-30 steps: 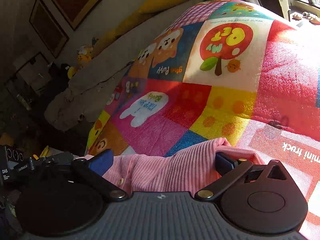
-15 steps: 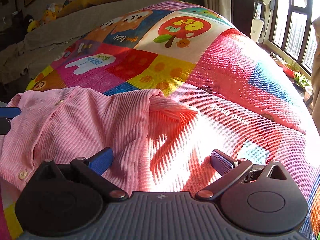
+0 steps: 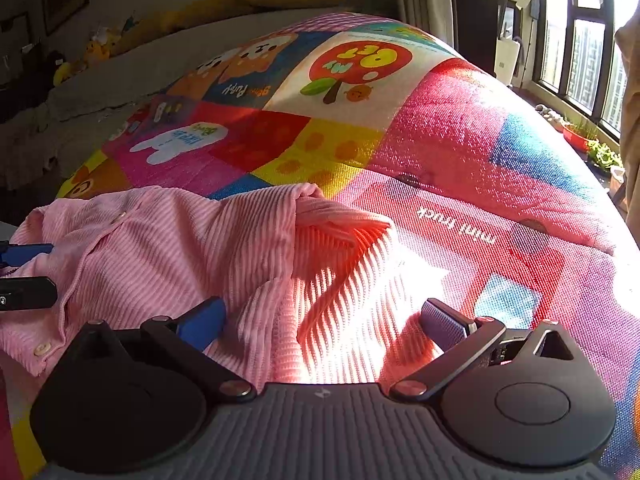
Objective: Fold clothes
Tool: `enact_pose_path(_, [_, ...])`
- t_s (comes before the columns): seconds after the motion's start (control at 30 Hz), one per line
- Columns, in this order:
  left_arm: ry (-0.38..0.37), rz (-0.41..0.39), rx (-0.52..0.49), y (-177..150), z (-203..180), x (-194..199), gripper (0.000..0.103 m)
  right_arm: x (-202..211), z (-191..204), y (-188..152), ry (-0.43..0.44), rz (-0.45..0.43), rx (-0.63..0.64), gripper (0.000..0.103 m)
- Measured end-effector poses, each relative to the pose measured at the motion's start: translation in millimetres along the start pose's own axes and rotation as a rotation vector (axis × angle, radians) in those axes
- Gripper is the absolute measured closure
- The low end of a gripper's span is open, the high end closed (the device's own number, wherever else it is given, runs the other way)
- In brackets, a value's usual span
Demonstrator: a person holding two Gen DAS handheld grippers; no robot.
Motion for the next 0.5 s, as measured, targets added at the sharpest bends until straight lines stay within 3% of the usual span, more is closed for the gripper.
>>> enact_pose_path(0.5, [0.043, 0.009, -0.012, -1.1, -3.5, -2.2, 0.0, 0.5, 1.1, -1.9, 0.012, -0.004, -0.012, 0.0])
Point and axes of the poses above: each gripper's, at about its wrist camera, not at the fingertips, and x roughly against the way its jaws point, z to its left, y to its top, the point moved 7 cm from there along -x, roughly the way its jaws point, and after that the axes turned 15 degrees about z, right-handed, at the moved point
